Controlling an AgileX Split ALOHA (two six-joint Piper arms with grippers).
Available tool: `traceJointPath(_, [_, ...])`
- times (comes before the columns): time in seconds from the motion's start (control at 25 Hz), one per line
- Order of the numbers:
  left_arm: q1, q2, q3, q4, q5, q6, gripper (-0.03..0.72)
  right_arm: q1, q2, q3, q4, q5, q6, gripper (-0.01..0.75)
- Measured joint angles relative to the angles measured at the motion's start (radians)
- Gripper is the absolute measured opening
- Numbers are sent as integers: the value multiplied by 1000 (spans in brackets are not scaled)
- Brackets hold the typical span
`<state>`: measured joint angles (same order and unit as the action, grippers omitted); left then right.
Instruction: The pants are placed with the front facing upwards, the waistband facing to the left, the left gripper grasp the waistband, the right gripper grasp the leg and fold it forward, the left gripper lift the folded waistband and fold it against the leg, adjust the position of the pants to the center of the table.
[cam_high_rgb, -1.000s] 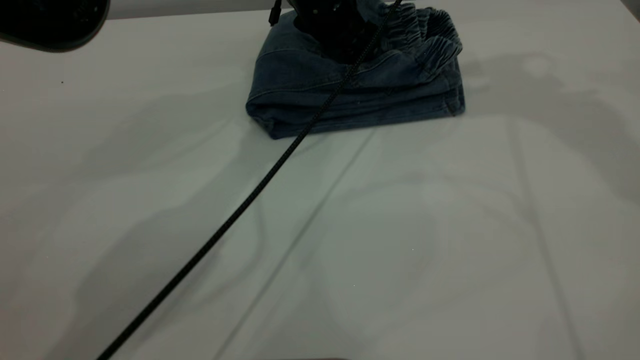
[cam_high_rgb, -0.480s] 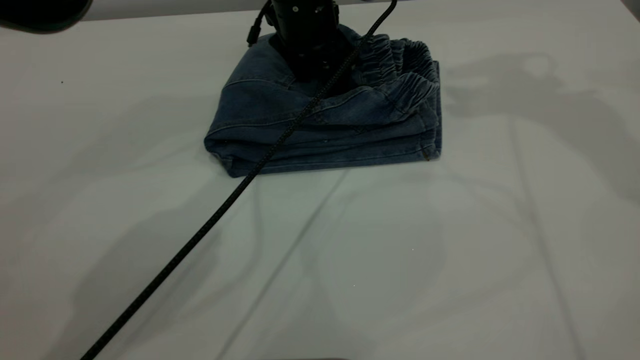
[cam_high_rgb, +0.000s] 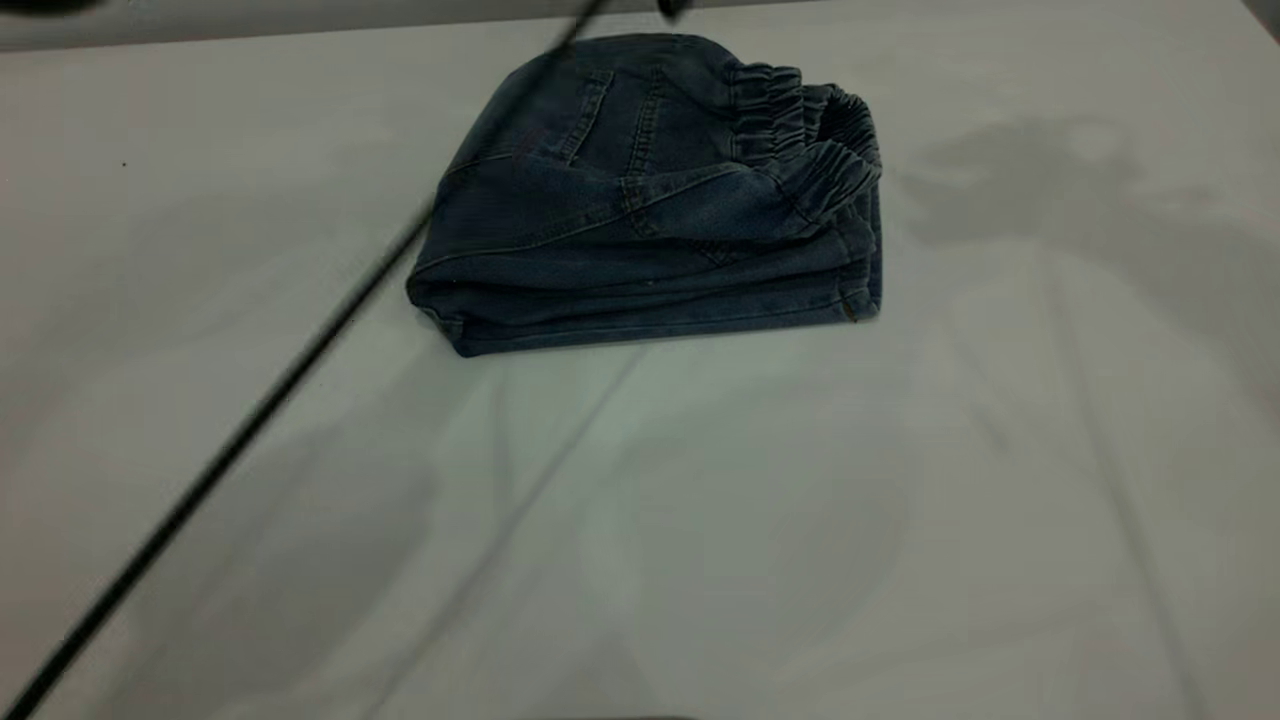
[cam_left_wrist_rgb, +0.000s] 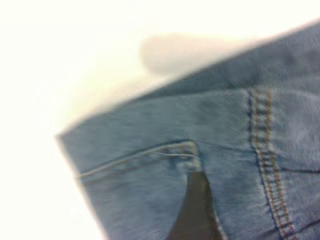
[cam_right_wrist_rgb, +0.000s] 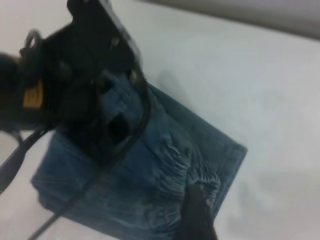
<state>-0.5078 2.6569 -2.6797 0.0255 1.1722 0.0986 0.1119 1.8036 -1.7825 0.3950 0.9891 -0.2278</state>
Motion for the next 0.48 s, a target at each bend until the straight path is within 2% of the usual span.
traceJointPath(0.24, [0, -152, -1, 99, 0, -44, 550, 0, -173, -1, 7, 116, 0, 484])
traceJointPath(0.48, [0, -362, 24, 110, 0, -66, 550, 0, -368, -5, 9, 229, 36, 484])
